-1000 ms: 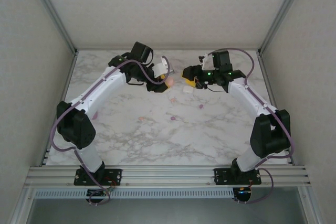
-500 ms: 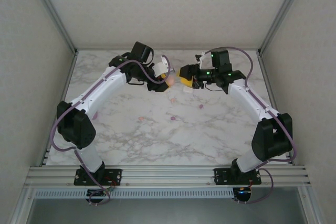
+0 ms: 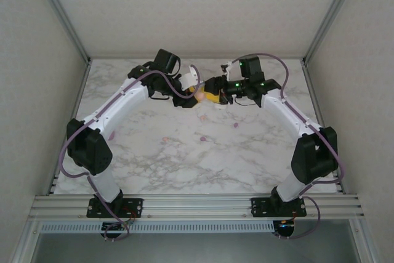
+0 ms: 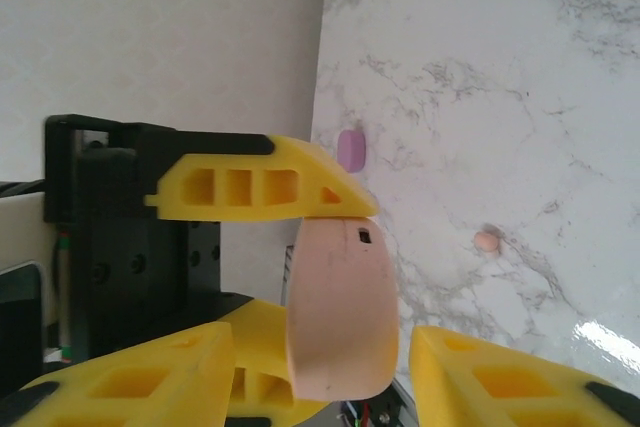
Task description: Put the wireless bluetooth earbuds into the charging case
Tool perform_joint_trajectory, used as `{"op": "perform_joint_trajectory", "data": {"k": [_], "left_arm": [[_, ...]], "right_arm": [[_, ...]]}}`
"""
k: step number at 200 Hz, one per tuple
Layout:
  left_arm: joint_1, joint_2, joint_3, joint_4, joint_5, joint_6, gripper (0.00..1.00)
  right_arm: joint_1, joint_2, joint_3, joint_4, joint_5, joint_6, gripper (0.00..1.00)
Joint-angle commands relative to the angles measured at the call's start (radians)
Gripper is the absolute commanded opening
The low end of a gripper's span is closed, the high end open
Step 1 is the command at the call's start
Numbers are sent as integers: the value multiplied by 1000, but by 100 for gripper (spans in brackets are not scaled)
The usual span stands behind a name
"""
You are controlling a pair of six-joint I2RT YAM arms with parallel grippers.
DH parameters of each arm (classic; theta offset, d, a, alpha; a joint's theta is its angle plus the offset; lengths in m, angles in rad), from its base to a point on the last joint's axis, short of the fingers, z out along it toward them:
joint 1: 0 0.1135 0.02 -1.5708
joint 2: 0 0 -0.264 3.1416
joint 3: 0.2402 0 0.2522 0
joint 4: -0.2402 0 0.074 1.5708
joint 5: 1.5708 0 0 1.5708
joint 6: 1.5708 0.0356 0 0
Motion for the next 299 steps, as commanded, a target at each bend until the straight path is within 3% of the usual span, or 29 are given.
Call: {"op": "perform_joint_trajectory", "data": {"k": [1,46,67,87,106,145,178,216,266,299], "left_arm": [[-12,-25,22,15,10,-3,34],[-15,-31,22,11,-12,3,37],[-16,-43,4,29,-28,-2,44],[-13,-76,-37,86,-31,-9,59],[13,-125,-103,169,5,-35,65],[143,-257,-322,509,242,-239,68],[158,-290,-364,630,297,-325,69],[154,-287,-395,786,327,-432,70],[111,-262,-362,809,319,-426,71],[87,-235,-317,736,318,-376,69]], "right_arm": [[13,32,37,-37,-22,-26,49],[20,41,45,-36,-23,-32,34],[18,35,47,-22,-34,-24,24],[3,23,41,-7,-46,-2,21],[-27,-2,0,114,-97,83,20],[-83,-18,-60,429,-242,330,19],[-87,-9,-43,562,-306,454,20],[-85,-14,-22,588,-322,508,20],[-73,-22,-12,604,-323,537,21],[-69,-21,-17,651,-324,573,21]]}}
